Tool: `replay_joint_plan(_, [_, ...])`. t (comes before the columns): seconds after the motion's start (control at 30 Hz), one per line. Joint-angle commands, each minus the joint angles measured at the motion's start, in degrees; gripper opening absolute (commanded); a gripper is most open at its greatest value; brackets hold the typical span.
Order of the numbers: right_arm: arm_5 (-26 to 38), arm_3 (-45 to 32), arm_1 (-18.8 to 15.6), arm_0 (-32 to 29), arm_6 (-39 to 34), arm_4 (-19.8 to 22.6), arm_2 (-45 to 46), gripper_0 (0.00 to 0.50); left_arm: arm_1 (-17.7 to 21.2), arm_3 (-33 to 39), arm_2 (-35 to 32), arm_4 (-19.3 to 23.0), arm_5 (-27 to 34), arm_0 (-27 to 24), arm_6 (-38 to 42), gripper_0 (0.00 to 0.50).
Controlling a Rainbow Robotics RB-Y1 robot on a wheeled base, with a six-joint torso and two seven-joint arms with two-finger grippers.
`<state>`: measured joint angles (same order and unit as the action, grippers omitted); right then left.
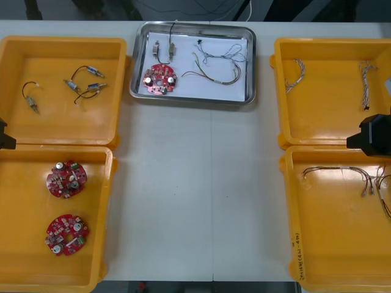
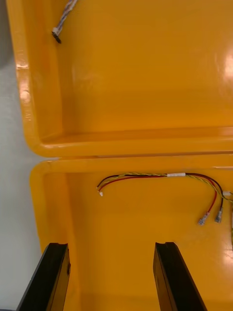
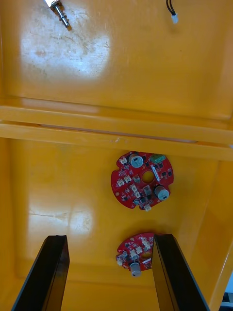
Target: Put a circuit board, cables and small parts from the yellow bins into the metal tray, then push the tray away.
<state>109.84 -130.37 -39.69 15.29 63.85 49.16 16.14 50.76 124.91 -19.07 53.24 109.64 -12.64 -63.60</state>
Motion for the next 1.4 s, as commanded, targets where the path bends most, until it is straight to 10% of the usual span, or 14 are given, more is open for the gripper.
replay_joint_plan(0.03, [0.2, -0.3, -2.1, -2.1, 1.7, -2.0, 2.6, 0.500, 2.7, 1.5, -1.8, 0.2, 0.4, 0.9, -4.9, 0.500])
replay_joint_plan(1.4, [0.2, 5.0, -5.1, -5.6, 5.9, -0.8, 2.8, 0.500, 2.7, 1.5, -1.8, 0.2, 0.4, 0.9, -4.9, 0.500])
